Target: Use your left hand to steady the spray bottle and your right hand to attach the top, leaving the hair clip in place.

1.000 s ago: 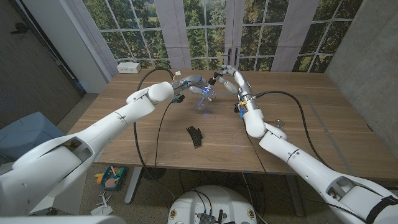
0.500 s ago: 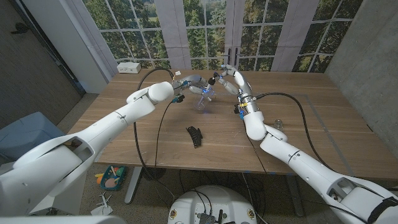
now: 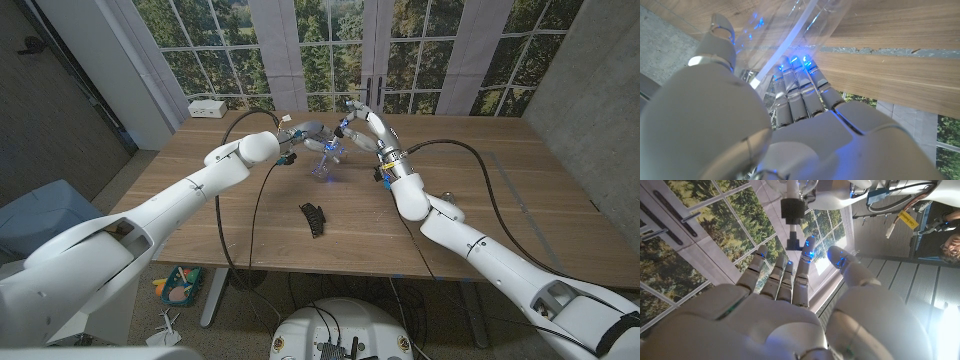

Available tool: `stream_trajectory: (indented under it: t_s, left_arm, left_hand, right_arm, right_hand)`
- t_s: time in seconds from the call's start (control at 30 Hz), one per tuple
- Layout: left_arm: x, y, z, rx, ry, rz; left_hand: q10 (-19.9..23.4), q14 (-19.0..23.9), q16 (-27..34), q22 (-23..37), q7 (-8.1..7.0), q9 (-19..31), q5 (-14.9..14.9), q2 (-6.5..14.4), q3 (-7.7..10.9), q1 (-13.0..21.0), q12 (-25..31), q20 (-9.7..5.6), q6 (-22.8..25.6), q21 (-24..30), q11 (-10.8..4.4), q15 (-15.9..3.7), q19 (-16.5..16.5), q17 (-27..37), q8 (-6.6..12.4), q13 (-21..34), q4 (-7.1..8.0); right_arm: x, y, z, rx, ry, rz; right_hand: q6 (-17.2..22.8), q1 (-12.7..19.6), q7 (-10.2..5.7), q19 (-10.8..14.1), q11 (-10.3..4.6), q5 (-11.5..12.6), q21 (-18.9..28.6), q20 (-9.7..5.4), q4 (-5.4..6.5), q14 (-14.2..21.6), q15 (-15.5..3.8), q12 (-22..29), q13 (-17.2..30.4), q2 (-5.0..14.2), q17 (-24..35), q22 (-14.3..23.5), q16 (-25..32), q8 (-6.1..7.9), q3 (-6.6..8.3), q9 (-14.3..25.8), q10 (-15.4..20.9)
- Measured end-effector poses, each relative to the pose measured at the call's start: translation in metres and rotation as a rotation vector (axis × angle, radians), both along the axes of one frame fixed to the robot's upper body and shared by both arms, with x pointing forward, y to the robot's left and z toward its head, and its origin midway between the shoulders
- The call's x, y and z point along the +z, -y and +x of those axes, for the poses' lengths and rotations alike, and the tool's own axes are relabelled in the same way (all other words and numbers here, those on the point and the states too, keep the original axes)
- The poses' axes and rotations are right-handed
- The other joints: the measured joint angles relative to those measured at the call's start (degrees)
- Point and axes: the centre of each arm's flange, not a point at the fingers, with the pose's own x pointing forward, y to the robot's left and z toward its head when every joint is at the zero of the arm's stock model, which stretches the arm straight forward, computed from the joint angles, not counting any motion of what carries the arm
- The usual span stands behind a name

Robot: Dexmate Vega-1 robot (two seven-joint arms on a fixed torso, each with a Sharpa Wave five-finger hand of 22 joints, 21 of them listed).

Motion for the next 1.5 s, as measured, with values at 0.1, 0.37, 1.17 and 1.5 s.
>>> stream_trajectory:
  t_s: [0.1, 0.37, 1.17, 1.5]
  left_arm:
    - [0.000, 0.000, 0.000, 0.001, -0.001, 0.001]
    - [-0.001, 0.000, 0.001, 0.000, -0.003, 0.001]
    - [0.001, 0.006, -0.004, -0.015, 0.007, 0.005]
    - [-0.001, 0.005, -0.007, -0.013, 0.010, 0.003]
  left_hand:
    - [0.00, 0.00, 0.00, 0.00, 0.00, 0.00, 0.00, 0.00, 0.00, 0.00, 0.00, 0.00, 0.00, 0.00, 0.00, 0.00, 0.00, 0.00, 0.00, 0.00, 0.00]
    - [0.00, -0.03, 0.00, 0.00, 0.00, 0.00, 0.00, 0.00, 0.00, 0.00, 0.00, 0.00, 0.00, 0.00, 0.00, 0.02, 0.00, 0.00, 0.00, -0.01, 0.00]
    - [0.00, -0.08, 0.00, 0.00, 0.00, 0.00, 0.00, 0.00, 0.00, 0.00, -0.17, 0.00, 0.00, 0.00, 0.00, 0.08, 0.00, 0.00, -0.23, 0.01, 0.00]
    - [0.00, -0.08, 0.00, 0.00, 0.00, 0.00, 0.00, 0.00, 0.00, 0.00, 0.01, 0.00, 0.00, 0.00, 0.00, 0.09, 0.00, 0.00, 0.00, 0.01, 0.00]
  right_arm:
    - [0.000, -0.001, 0.003, -0.007, -0.023, -0.013]
    - [0.006, -0.003, 0.005, -0.015, -0.067, -0.031]
    - [0.003, 0.006, 0.007, -0.056, -0.086, 0.077]
    - [-0.007, 0.014, 0.006, -0.083, -0.076, 0.143]
  right_hand:
    - [-1.82, 0.00, -0.44, -0.28, -0.22, 0.41, -0.21, 0.26, 0.00, -0.72, 0.10, -0.22, -0.26, -0.01, -0.20, 0.00, 0.00, -0.94, 0.60, -0.47, -0.63]
    - [-5.63, -0.54, 0.28, -0.93, 0.00, 0.87, -0.21, 0.31, 0.13, -1.54, 0.51, -0.21, -0.53, -0.54, -0.20, 0.00, -0.45, -3.30, 1.69, -1.74, -2.45]
    - [-4.84, -4.27, 3.34, 2.96, 1.99, 1.32, 1.05, 0.57, 0.77, 0.76, 2.14, 1.35, -0.36, -0.74, -0.06, 0.15, 0.94, -4.38, 2.32, -3.28, -0.23]
    - [-3.21, -5.00, 4.18, 4.68, 2.59, 1.32, 1.79, 0.07, 1.02, 1.88, 2.06, 1.79, -0.11, 0.00, 0.25, 0.15, 1.56, -3.45, 2.08, -2.91, 1.40]
